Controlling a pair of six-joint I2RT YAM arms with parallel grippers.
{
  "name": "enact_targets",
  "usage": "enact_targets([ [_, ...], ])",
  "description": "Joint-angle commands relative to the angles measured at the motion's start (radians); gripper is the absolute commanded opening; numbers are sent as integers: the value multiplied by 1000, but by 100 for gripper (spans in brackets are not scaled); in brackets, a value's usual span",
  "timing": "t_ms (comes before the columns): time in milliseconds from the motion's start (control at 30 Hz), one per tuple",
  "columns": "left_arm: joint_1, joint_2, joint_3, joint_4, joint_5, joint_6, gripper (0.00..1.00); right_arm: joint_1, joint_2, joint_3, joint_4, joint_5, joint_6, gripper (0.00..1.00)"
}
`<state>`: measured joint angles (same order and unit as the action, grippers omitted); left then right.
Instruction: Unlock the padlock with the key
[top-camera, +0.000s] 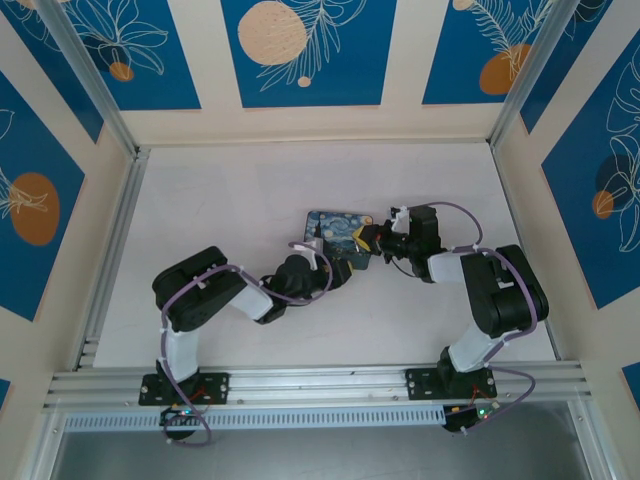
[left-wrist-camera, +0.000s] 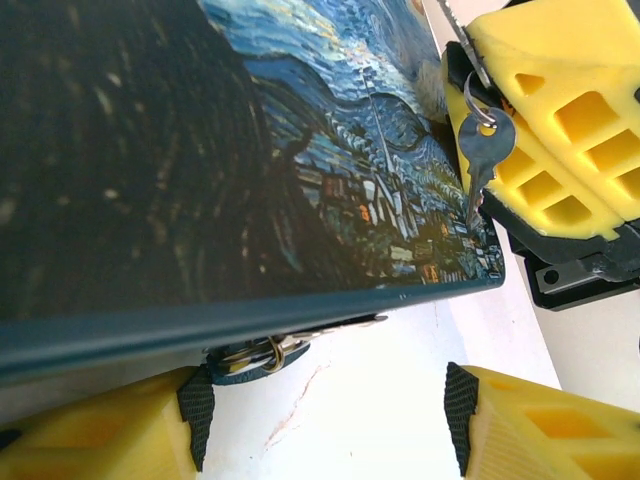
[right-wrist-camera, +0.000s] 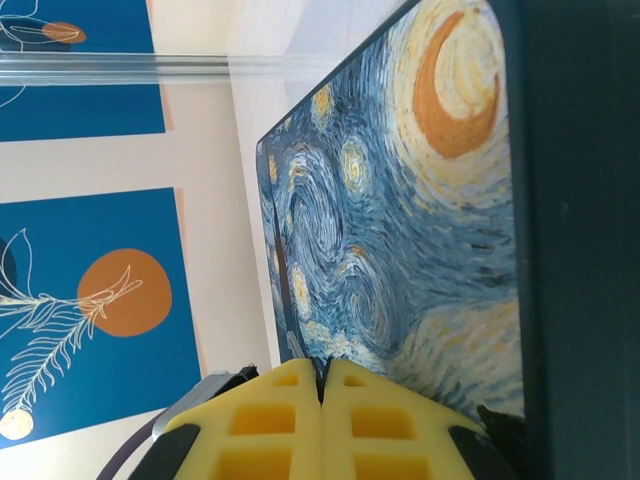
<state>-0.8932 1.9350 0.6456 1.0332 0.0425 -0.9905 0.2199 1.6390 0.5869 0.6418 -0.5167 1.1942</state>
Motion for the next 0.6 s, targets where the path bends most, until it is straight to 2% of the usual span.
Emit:
enact_targets([
  [0, -7, 34, 16, 22, -1, -14, 63, -2, 31, -29, -39, 9, 4, 0],
  [133, -24, 16, 16, 55, 31, -1, 60, -2, 33, -36, -33, 10, 10, 0],
  [267, -44, -35, 17, -17, -5, 39, 60, -1, 38, -31, -34, 7, 7, 0],
  [367, -44, -13, 31, -40, -28, 50, 60, -1, 50, -25, -32, 4, 8, 0],
  [467, -45, 12, 37, -73, -55, 41, 67, -2, 59, -24, -18, -1, 15, 0],
  [567, -44, 43, 45, -70, -66, 38, 70, -1, 61, -23, -19, -4, 13, 0],
])
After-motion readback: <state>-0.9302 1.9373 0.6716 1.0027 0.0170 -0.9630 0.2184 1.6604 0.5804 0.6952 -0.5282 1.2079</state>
